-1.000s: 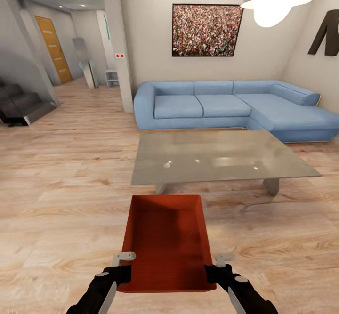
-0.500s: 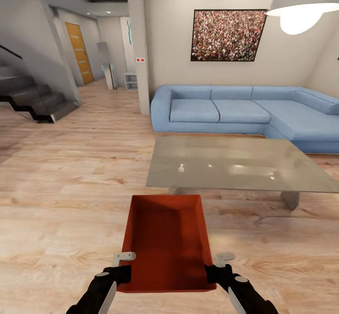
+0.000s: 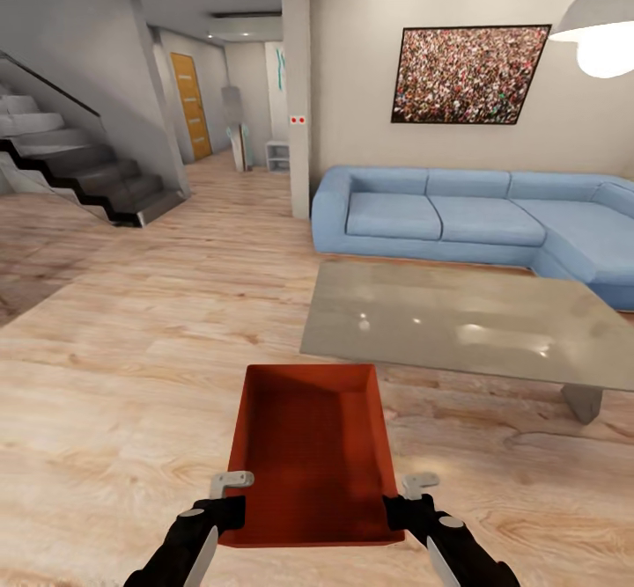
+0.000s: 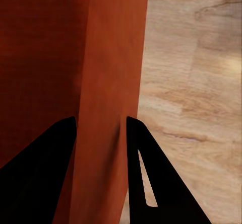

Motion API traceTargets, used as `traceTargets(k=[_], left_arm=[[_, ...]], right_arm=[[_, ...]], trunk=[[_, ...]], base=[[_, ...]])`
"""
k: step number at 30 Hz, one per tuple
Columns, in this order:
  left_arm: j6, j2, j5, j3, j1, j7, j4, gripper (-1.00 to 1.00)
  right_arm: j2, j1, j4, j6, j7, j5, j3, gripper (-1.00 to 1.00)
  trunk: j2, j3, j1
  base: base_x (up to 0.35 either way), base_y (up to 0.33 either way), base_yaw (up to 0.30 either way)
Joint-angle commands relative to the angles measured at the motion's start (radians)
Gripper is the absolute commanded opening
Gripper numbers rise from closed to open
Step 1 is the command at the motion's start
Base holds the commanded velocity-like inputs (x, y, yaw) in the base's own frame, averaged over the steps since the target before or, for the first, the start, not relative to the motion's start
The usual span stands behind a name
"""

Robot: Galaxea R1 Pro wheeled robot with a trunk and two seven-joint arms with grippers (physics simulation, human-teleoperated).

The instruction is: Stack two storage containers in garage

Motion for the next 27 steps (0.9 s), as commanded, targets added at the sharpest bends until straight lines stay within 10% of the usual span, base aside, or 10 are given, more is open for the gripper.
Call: traceTargets(k=[1, 27], left_arm=[[0.006, 0.011, -0.002, -0.003, -0.001, 0.011, -0.001, -1.0], [0.006, 0.011, -0.002, -0.003, -0.001, 0.011, -0.001, -1.0]], right_arm=[[-0.002, 0.0, -0.003, 0.007, 0.009, -0.013, 0.019, -1.0], [-0.002, 0.0, -0.003, 0.007, 0.009, -0.013, 0.02, -1.0]], trunk=[[0.007, 0.003, -0.004], [0.189, 0.111, -0.104]], base=[[0.0, 0.0, 0.229], [0.0, 0.0, 0.229]])
